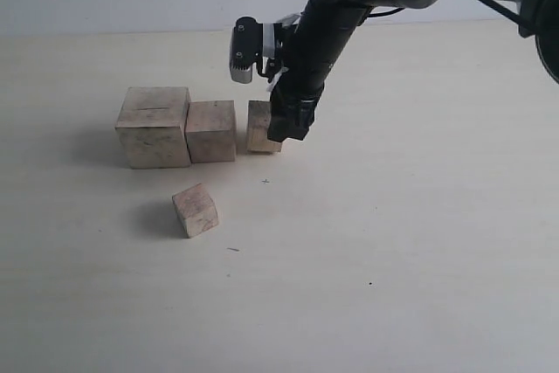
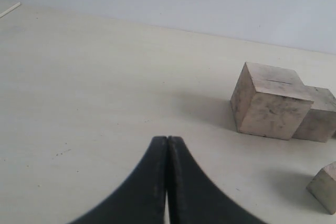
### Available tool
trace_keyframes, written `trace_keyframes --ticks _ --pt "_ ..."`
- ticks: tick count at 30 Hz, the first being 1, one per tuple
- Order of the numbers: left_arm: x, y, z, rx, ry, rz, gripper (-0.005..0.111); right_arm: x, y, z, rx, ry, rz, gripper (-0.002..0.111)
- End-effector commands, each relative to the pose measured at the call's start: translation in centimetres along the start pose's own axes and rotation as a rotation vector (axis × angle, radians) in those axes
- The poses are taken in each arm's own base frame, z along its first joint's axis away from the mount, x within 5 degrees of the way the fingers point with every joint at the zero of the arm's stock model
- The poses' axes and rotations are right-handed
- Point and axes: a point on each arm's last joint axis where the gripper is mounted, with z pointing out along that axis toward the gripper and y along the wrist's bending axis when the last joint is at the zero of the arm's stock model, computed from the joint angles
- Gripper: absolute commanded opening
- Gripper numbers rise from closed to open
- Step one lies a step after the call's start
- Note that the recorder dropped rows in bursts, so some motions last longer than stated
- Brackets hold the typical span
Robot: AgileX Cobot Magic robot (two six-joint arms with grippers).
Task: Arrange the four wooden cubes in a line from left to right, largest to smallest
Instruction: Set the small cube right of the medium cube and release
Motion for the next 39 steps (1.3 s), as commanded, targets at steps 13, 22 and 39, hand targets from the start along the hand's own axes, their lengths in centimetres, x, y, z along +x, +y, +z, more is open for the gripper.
trace_keyframes --ticks 13,22,39 --pt "0.0 0.0 0.0 0.001 -0.009 -0.002 0.000 -0.1 -0.1 2.0 -0.015 -0.060 -0.027 0.000" --pt "0.0 0.0 0.0 0.001 -0.009 -0.002 0.000 -0.1 -0.2 2.1 -0.009 -0.060 -0.026 0.004" --pt "0.0 0.0 0.0 0.001 -0.009 -0.002 0.000 -0.1 -0.2 2.1 -0.009 -0.064 -0.024 0.072"
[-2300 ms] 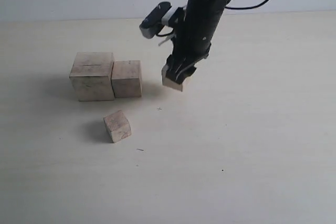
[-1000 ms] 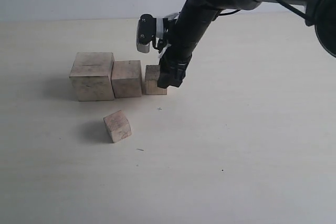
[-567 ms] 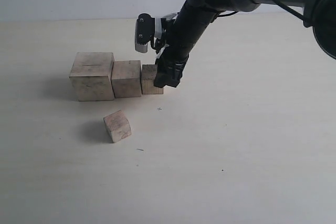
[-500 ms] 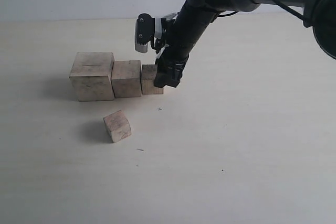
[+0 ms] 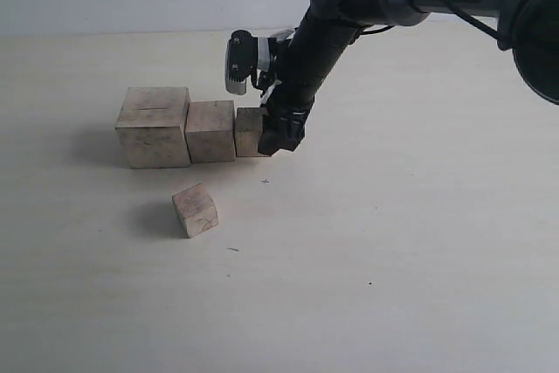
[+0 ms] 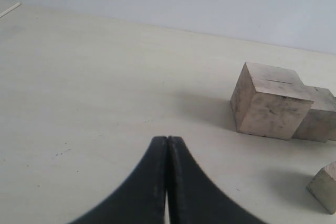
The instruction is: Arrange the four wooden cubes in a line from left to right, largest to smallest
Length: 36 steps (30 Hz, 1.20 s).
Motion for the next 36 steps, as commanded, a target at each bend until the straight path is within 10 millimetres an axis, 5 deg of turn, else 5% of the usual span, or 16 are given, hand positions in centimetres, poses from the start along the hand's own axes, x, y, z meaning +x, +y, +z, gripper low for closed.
trace_keyframes --ticks 1,4,8,13,26,36 --pt "0.0 0.0 0.0 0.001 -0.009 -0.002 0.000 -0.2 -0.1 -0.1 0.014 -0.005 -0.012 0.073" --pt "0.0 0.0 0.0 0.001 -0.009 -0.002 0.000 -0.4 -0.2 -0.7 0.025 -0.012 0.004 0.073" --pt "0.0 0.0 0.0 0.001 -0.009 -0.002 0.000 -1.4 0.3 -3.8 0.023 -0.011 0.081 0.073" --pt "0.0 0.0 0.0 0.001 -0.009 -0.002 0.000 -0.2 -0.1 -5.4 0.110 0.150 0.198 0.073" --pt "0.0 0.0 0.0 0.001 -0.009 -0.002 0.000 1.1 -1.7 -1.5 0.219 0.151 0.222 0.073" --pt "0.0 0.0 0.0 0.001 -0.009 -0.002 0.000 0.8 -1.5 -0.8 0.187 0.100 0.261 0.073"
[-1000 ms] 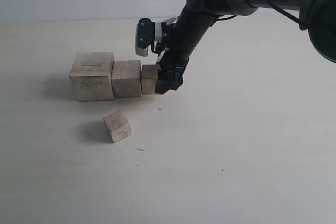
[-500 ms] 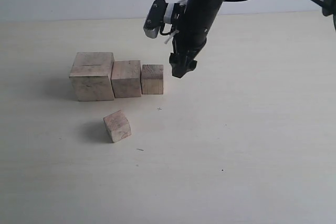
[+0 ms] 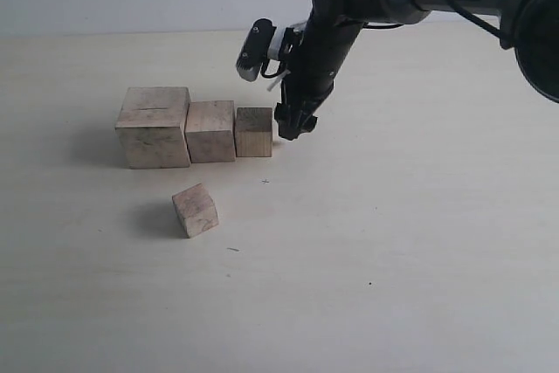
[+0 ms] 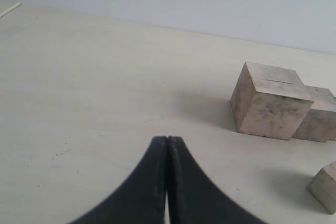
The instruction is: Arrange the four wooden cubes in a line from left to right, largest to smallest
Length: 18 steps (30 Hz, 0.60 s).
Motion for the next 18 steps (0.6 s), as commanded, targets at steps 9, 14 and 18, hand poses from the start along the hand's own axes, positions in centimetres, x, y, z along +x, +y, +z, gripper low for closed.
trace_keyframes --ticks 9,14,18 --pt "0.04 0.00 0.00 0.001 -0.009 -0.002 0.000 -0.60 0.16 -0.35 -0.021 -0.053 0.017 0.073" --pt "0.04 0.00 0.00 0.001 -0.009 -0.002 0.000 -0.64 0.11 -0.35 -0.016 -0.056 0.015 0.073" --pt "0.04 0.00 0.00 0.001 -0.009 -0.002 0.000 -0.71 0.02 -0.35 -0.006 -0.065 0.016 0.073"
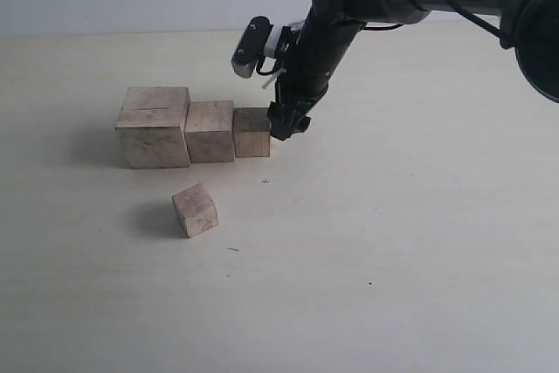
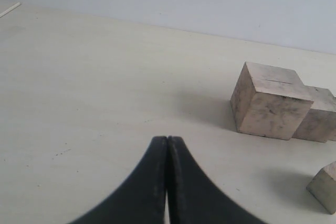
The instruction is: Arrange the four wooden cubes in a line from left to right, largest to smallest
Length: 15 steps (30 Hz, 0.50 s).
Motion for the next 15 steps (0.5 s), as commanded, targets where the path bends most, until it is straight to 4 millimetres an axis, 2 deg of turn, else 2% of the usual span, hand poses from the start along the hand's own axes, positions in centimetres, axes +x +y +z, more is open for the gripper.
trace_keyframes --ticks 1,5,9,12,14,15 --pt "0.0 0.0 0.0 0.001 -0.009 -0.002 0.000 -0.4 -0.2 -0.3 0.018 -0.026 -0.004 0.073" --pt "0.0 0.0 0.0 0.001 -0.009 -0.002 0.000 -0.3 -0.3 -1.0 0.037 -0.007 -0.028 0.073" --pt "0.0 0.0 0.0 0.001 -0.009 -0.002 0.000 -0.4 -0.4 -3.3 0.056 0.027 -0.015 0.073" --pt "0.0 0.0 0.0 0.001 -0.009 -0.002 0.000 -0.5 -0.3 -5.9 0.067 0.054 0.120 0.072" --pt "0.0 0.0 0.0 0.001 -0.009 -0.002 0.000 -0.2 0.1 -7.4 0.042 0.093 0.320 0.068" --pt "0.0 0.0 0.0 0.001 -0.009 -0.002 0.000 0.0 0.6 -8.2 0.015 0.136 0.426 0.062"
